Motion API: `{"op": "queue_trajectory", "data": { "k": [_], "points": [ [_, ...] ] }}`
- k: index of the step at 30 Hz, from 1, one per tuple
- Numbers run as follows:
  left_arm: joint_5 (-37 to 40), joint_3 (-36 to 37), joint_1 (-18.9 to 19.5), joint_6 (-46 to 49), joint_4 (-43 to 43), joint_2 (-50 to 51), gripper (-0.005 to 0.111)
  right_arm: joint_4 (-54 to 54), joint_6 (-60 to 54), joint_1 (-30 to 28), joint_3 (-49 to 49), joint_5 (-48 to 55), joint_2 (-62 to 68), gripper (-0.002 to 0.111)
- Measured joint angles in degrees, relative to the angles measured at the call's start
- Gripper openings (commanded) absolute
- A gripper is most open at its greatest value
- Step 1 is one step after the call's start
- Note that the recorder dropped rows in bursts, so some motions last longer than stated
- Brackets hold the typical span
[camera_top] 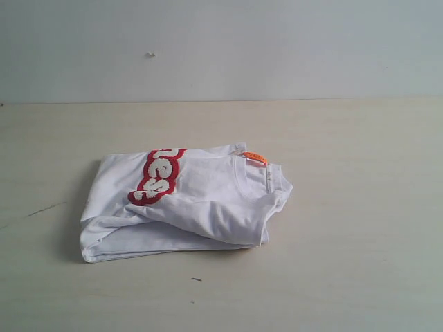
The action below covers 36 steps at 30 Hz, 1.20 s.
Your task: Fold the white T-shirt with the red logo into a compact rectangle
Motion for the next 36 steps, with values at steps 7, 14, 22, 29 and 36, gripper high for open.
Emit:
{"op": "queue_trajectory", "data": {
  "k": [7,14,22,29,36],
  "points": [
    [0.0,0.0,0.0,0.0,0.0,0.0,0.0,-0.9,0.1,-3.7,0.1,8.2,-3.0,0.0],
    [0.0,0.0,0.0,0.1,0.0,0.0,0.0,-6.9,1.2,-13.8,7.2,8.1,-11.6,0.0],
    [0.0,0.0,0.0,0.1,0.0,0.0,0.0,-7.5,4.7,-22.5,19.4,-1.5,-21.4,0.0],
    [0.1,0.0,0.0,0.1,0.0,0.0,0.0,-7.5,9.3,-28.1,28.3,-3.4,-23.2,0.0],
    [0.1,0.0,0.0,0.1,0.0,0.0,0.0,-7.9,9.1,-29.1,28.3,1.3,-23.2,0.0]
  ]
}}
